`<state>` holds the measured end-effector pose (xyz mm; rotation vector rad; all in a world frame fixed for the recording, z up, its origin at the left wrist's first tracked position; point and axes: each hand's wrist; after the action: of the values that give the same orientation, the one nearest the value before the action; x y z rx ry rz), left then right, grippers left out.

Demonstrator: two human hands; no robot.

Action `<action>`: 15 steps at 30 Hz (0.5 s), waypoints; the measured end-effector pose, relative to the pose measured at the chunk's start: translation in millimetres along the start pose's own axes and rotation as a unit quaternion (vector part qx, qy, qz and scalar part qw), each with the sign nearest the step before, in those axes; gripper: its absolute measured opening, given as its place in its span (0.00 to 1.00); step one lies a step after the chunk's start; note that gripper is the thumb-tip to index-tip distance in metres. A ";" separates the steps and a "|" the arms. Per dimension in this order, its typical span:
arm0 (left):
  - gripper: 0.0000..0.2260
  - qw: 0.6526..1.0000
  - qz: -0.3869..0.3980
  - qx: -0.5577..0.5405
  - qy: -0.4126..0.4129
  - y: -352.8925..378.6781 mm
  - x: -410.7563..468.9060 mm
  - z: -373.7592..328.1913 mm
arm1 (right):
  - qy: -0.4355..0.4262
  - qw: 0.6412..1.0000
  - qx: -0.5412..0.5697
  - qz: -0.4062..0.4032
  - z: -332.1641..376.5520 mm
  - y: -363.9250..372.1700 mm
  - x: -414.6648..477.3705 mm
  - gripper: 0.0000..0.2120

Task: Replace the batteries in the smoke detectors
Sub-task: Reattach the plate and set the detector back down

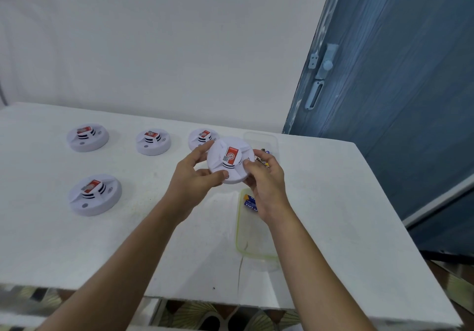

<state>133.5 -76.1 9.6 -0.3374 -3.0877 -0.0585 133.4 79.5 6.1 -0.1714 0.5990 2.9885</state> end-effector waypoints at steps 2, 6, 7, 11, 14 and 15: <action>0.29 1.000 -0.001 0.000 -0.001 0.0 1.2 -0.7 | -0.002 1.000 -0.001 0.001 0.5 -0.1 -0.5 0.17; 0.28 1.000 -0.001 -0.002 -0.001 0.7 2.2 -2.9 | -0.003 1.000 -0.002 -0.001 1.1 -0.1 -1.7 0.17; 0.28 1.000 -0.002 -0.004 -0.001 1.2 2.4 -3.4 | -0.003 1.000 -0.004 -0.003 1.2 0.0 -1.6 0.18; 0.28 1.000 -0.005 -0.003 -0.004 2.0 2.9 -4.8 | -0.004 1.000 -0.004 -0.006 1.8 -0.2 -1.8 0.17; 0.29 1.000 -0.004 -0.001 -0.005 2.4 3.0 -4.7 | -0.007 1.000 -0.002 -0.003 2.1 -0.7 -2.3 0.16; 0.29 1.000 -0.004 -0.001 -0.005 2.6 3.0 -4.7 | -0.007 1.000 -0.003 -0.003 2.0 -0.9 -2.2 0.16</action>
<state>131.3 -73.1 14.4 -0.3266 -3.0996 -0.0595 135.5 81.0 7.9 -0.1526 0.5871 2.9837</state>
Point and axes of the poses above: each hand's wrist, its own x-axis towards the middle knuckle, its own y-axis out of the palm, z = x × y, and after that the axes turned 8 degrees about z, right-handed
